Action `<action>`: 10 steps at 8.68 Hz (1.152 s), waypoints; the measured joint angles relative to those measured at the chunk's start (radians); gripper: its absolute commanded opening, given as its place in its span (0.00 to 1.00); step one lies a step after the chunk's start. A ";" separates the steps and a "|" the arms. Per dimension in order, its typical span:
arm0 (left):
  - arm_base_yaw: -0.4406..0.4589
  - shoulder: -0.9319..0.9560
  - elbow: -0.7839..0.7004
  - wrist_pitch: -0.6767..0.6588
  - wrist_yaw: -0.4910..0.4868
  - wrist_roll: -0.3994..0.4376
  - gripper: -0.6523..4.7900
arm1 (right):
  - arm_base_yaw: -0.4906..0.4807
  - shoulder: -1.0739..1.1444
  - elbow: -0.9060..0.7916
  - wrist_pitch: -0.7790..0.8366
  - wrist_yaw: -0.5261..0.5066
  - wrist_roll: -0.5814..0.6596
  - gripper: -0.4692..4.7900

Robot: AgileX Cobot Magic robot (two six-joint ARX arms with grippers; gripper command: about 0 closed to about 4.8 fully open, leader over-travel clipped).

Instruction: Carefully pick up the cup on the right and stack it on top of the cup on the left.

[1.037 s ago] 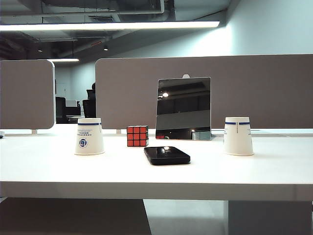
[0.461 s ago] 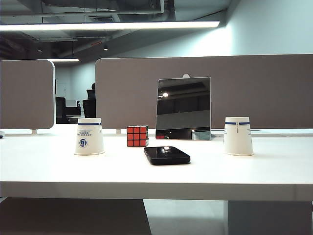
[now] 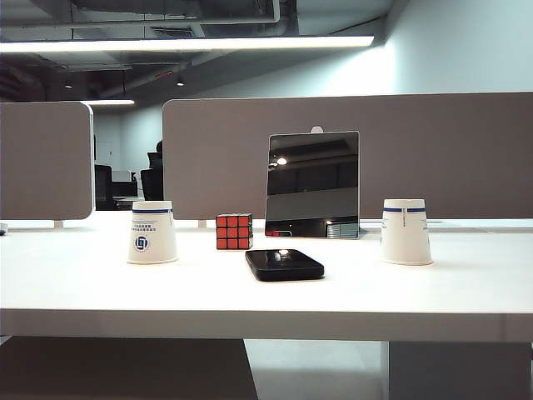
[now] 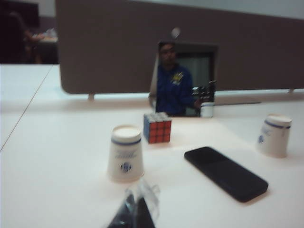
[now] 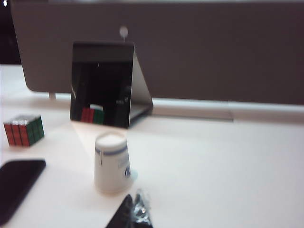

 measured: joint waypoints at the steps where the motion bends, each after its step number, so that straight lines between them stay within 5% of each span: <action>1: 0.000 0.000 0.000 0.035 0.021 0.000 0.11 | 0.000 0.000 0.000 0.035 -0.002 0.000 0.09; 3: 0.000 0.000 0.000 0.129 0.080 -0.039 0.11 | 0.000 0.000 0.005 0.100 -0.003 0.000 0.11; 5: 0.000 0.000 0.000 0.136 0.245 -0.048 0.13 | 0.000 0.002 0.101 0.087 -0.003 0.000 0.25; 7: 0.000 0.000 0.000 0.136 0.261 -0.048 0.23 | 0.000 0.029 0.202 -0.018 -0.003 -0.008 0.42; 9: 0.000 0.000 0.000 0.136 0.269 -0.065 0.23 | 0.000 0.156 0.362 -0.129 -0.012 -0.025 0.43; 10: 0.000 0.000 0.000 0.137 0.287 -0.067 0.23 | 0.002 0.438 0.592 -0.252 -0.114 -0.038 0.43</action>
